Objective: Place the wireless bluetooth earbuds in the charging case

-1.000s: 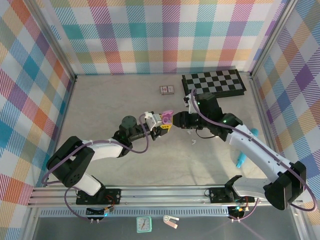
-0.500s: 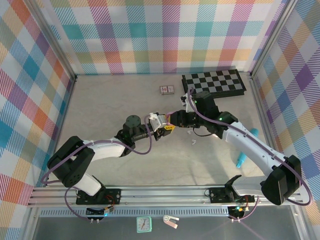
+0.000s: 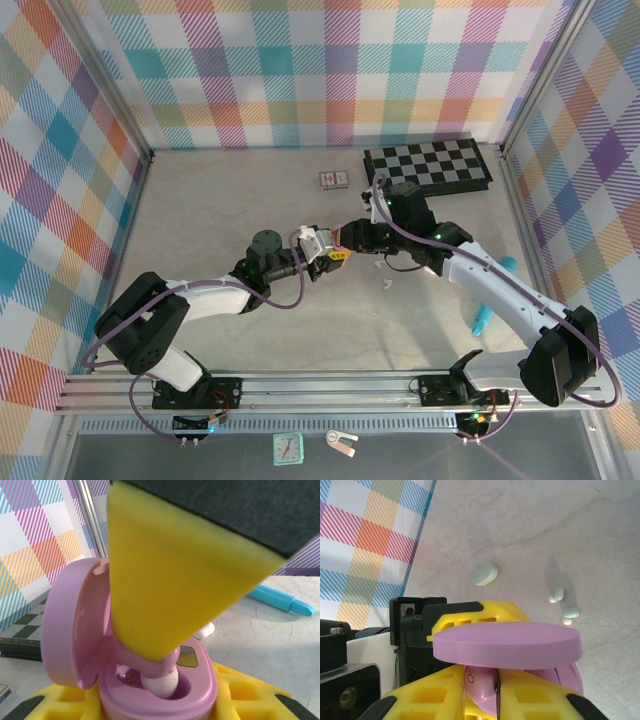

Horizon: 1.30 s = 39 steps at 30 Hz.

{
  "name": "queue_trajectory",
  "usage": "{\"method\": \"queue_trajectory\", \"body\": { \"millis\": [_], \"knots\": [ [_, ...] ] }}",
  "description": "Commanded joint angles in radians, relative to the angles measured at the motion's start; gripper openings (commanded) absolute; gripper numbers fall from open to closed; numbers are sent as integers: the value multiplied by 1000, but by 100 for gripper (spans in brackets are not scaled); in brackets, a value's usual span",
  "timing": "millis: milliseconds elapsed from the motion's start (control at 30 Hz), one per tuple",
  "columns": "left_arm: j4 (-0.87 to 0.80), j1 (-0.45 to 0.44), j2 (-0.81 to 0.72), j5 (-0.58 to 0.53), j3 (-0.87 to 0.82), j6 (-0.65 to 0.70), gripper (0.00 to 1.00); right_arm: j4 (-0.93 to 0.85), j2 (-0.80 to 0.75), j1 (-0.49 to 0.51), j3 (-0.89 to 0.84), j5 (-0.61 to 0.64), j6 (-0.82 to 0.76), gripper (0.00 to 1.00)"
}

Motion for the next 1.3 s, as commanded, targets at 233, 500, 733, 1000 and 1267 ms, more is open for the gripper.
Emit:
{"method": "queue_trajectory", "body": {
  "millis": [233,500,733,1000,1267],
  "knots": [
    [13,-14,15,-13,54,16,27,13,5,-5,-1,-50,5,25],
    [13,-14,14,-13,63,15,27,-16,-4,-5,6,-27,-3,30],
    [36,-13,9,-18,43,14,27,-41,-77,-6,-2,44,-45,41],
    [-7,-12,-30,19,26,43,26,-24,-171,-8,-7,172,-57,56],
    [-11,-12,-61,45,9,57,26,-96,-85,-31,94,224,-4,63]
  ]
}}
